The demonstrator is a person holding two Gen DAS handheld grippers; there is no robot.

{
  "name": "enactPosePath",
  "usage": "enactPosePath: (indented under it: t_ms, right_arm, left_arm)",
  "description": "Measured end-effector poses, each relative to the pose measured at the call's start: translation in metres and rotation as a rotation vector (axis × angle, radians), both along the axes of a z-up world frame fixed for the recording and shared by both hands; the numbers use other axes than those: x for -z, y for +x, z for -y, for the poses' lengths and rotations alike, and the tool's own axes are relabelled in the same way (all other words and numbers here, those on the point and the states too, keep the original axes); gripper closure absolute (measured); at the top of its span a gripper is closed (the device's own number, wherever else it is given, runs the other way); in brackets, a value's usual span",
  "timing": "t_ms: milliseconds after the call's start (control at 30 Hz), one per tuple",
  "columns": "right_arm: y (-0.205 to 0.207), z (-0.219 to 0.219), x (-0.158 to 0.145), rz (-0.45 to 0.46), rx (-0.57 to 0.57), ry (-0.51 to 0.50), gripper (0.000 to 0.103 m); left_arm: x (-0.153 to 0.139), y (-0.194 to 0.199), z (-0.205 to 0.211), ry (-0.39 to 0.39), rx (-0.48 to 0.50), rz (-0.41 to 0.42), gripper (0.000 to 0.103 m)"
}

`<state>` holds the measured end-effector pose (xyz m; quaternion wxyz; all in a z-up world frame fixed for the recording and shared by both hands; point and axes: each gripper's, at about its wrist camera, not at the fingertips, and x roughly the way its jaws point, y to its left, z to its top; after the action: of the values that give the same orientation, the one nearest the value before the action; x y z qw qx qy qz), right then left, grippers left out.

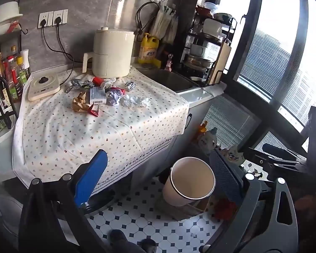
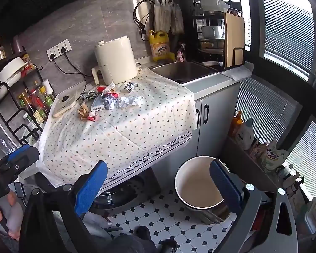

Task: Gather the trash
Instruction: 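Move both tools toward the trash on the dotted cloth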

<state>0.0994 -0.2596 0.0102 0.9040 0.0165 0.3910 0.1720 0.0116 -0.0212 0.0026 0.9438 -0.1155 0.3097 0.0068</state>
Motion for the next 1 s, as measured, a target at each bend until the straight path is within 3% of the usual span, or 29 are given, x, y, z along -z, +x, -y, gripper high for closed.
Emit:
enactPosePath:
  t_ms: [433,1000]
  right_arm:
    - [0.007,0.004,-0.004,0.028,0.018,-0.005,0.008]
    - [0.012,-0.014,-0.003,0.046,-0.013,-0.003,0.008]
  left_arm:
    - [-0.005,0.008,0.008,0.005,0.016,0.024,0.006]
    - [-0.018,0.0,-0.004,0.041,-0.079,0.042,0.006]
